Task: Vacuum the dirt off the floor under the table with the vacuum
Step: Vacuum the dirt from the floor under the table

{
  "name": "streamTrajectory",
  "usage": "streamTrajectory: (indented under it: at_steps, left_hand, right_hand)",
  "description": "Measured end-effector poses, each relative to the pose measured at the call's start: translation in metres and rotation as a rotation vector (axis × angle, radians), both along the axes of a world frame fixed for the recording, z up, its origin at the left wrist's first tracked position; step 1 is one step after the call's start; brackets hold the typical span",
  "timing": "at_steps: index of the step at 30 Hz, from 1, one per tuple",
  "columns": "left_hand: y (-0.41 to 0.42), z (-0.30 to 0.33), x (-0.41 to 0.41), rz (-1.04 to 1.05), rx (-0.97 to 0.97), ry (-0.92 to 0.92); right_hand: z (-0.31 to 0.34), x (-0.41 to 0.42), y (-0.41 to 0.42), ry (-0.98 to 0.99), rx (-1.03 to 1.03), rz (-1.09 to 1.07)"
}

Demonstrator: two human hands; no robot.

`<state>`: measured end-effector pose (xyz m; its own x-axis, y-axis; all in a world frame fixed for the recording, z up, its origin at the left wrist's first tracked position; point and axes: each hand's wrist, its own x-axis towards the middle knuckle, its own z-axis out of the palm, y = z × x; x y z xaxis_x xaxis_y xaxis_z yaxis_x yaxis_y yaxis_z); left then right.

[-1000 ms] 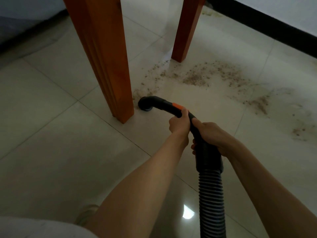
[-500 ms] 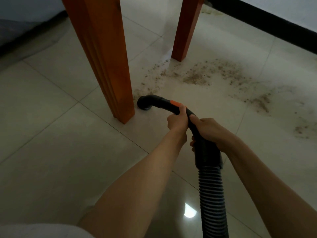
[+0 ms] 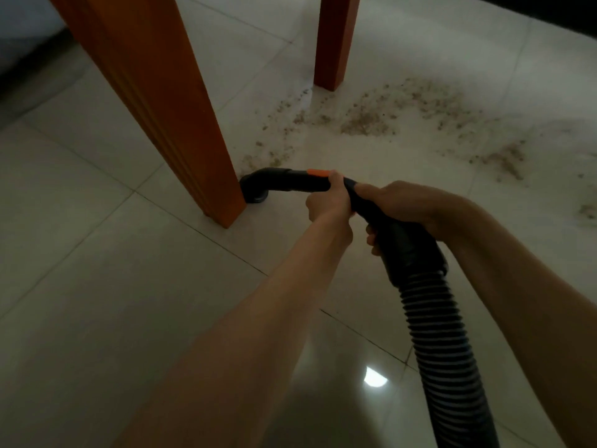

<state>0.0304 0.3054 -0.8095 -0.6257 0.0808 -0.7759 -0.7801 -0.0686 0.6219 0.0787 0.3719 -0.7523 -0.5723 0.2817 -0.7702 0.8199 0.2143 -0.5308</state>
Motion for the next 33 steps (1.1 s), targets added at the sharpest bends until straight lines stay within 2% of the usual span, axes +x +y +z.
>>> streamTrajectory:
  at_steps: [13, 19, 33]
  left_hand:
    - [0.005, 0.0, -0.026, 0.09, 0.004, 0.02]
    - [-0.001, -0.01, -0.032, 0.157, 0.028, 0.027]
    - [-0.008, -0.023, -0.019, 0.05, 0.034, 0.119]
  right_hand:
    - [0.013, -0.035, 0.005, -0.052, -0.001, 0.113]
    - [-0.001, -0.036, -0.005, 0.034, -0.014, 0.09]
    - [-0.033, -0.016, -0.023, 0.181, 0.157, 0.086]
